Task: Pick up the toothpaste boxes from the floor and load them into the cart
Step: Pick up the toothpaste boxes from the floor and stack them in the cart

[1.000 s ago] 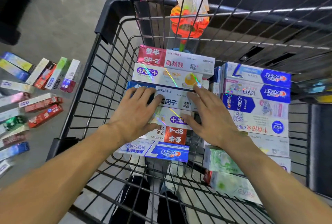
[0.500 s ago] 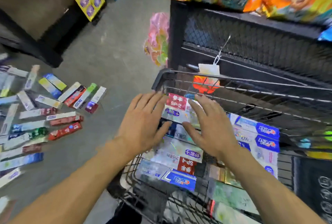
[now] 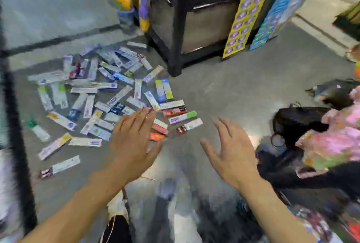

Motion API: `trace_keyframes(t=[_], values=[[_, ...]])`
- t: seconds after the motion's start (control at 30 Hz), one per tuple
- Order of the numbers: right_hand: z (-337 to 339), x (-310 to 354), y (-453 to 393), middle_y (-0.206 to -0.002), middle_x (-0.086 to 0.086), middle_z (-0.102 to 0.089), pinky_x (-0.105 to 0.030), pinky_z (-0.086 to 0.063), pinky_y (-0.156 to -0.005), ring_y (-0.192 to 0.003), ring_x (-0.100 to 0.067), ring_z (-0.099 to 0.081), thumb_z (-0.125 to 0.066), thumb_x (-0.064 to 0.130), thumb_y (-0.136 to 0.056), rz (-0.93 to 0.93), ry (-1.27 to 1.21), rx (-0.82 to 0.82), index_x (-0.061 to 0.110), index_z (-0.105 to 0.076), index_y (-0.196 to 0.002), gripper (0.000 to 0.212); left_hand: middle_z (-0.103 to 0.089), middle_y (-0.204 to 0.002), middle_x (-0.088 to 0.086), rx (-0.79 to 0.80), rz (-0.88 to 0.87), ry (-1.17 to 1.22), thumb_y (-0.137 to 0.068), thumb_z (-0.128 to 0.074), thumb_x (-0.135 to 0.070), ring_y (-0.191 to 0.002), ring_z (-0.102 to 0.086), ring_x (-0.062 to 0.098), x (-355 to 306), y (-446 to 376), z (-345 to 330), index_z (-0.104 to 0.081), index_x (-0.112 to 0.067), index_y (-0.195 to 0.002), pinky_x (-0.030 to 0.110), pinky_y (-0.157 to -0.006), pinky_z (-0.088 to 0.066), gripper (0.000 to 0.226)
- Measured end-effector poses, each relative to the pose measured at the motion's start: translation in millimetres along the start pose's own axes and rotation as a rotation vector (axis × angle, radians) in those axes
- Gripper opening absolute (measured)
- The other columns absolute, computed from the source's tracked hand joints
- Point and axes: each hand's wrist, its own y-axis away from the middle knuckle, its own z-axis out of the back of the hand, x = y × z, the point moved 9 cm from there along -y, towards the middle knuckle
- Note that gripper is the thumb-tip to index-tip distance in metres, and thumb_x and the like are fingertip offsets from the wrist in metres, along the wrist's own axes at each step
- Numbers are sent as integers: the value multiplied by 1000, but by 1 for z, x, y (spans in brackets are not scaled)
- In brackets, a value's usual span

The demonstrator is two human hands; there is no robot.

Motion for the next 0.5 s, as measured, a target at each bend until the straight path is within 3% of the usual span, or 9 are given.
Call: trace_keyframes(t=[0.1,0.27,0.5], values=[[-63,99,-77,-137,-10,-56,-45,-45,-106,-125,-33,-53,-44,58,-95,124,-100,45,16,-53,-138,61,-57,-142,17,-4,153,-35,-99,-28,-63,-129,-54,36,131,0,11,-55,-4,-139,49,-109,-32,76],[-170,220,-177,-136,-12,-58,-45,-46,-103,-123,-34,-54,-50,57,-93,204,-164,126,12,-56,-137,63,-57,-142,13,65,352,-90,-96,-36,-60,-129,-51,34,312,16,2,-54,-7,-141,48,-105,-39,72],[-278,307,-239,-142,-11,-55,-44,-39,-108,-129,-30,-48,-37,64,-92,281,-128,251,12,-52,-141,73,-55,-144,11,104,468,-92,-97,-35,-61,-132,-49,31,439,32,-40,-52,-11,-143,46,-110,-36,70]])
